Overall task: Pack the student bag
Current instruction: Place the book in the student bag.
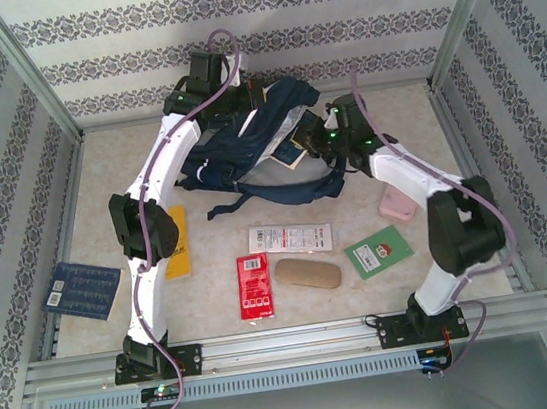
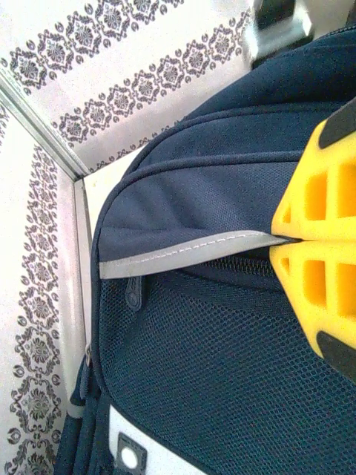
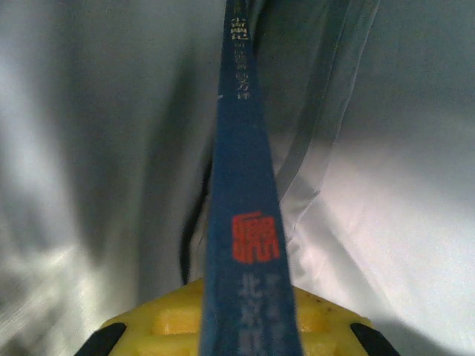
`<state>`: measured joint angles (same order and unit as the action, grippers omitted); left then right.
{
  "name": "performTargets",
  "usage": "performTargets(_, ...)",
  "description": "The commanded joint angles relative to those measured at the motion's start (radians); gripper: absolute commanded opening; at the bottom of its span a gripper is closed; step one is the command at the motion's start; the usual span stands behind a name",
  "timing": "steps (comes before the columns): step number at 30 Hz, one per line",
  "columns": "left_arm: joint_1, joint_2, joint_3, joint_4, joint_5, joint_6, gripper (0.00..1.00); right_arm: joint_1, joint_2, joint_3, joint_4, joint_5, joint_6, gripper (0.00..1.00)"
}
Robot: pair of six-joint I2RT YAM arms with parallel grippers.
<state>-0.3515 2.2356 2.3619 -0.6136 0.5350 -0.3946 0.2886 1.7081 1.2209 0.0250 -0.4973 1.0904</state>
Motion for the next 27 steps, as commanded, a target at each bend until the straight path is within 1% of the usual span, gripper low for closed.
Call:
performTargets(1, 0.01, -0.09, 0.06, 0.122, 0.075, -0.013, 0.0, 0.019, 0.111, 0.061, 0.136, 0.06, 0.065, 0.0)
performTargets(5, 0.009, -0.075, 0.083, 0.127, 0.111, -0.022, 0.0, 0.044, 0.281, 0.125, 0.312, 0.05, 0.145, 0.0)
performTargets(7, 0.011, -0.069, 0.091, 0.121, 0.117, -0.019, 0.0, 0.065, 0.366, 0.201, 0.331, 0.062, 0.147, 0.0)
performTargets(9, 0.01, -0.068, 0.093, 0.123, 0.123, -0.014, 0.0, 0.082, 0.446, 0.264, 0.337, 0.076, 0.153, 0.03)
performTargets(10, 0.01, -0.065, 0.095, 0.121, 0.123, -0.01, 0.0, 0.09, 0.482, 0.294, 0.34, 0.083, 0.162, 0.06)
performTargets(11, 0.01, -0.063, 0.096, 0.12, 0.12, -0.007, 0.0, 0.095, 0.511, 0.32, 0.34, 0.086, 0.166, 0.12)
performTargets(13, 0.011, -0.056, 0.102, 0.114, 0.113, 0.005, 0.0, 0.108, 0.551, 0.364, 0.334, 0.089, 0.159, 0.32)
performTargets(15, 0.017, -0.049, 0.104, 0.113, 0.108, 0.005, 0.0, 0.109, 0.542, 0.359, 0.322, 0.103, 0.125, 0.46)
performTargets(17, 0.027, -0.041, 0.104, 0.112, 0.109, 0.002, 0.0, 0.103, 0.494, 0.325, 0.291, 0.117, 0.056, 0.59)
performTargets(20, 0.038, -0.023, 0.107, 0.096, 0.094, 0.025, 0.0, 0.085, 0.399, 0.257, 0.25, 0.125, -0.051, 0.76)
performTargets(22, 0.044, -0.011, 0.108, 0.087, 0.081, 0.04, 0.0, 0.072, 0.345, 0.211, 0.237, 0.12, -0.102, 0.81)
performTargets(25, 0.061, 0.011, 0.113, 0.082, 0.07, 0.039, 0.0, 0.062, 0.281, 0.146, 0.215, 0.112, -0.145, 0.81)
performTargets(27, 0.067, 0.02, 0.113, 0.076, 0.06, 0.041, 0.0, 0.057, 0.22, 0.088, 0.201, 0.135, -0.164, 0.81)
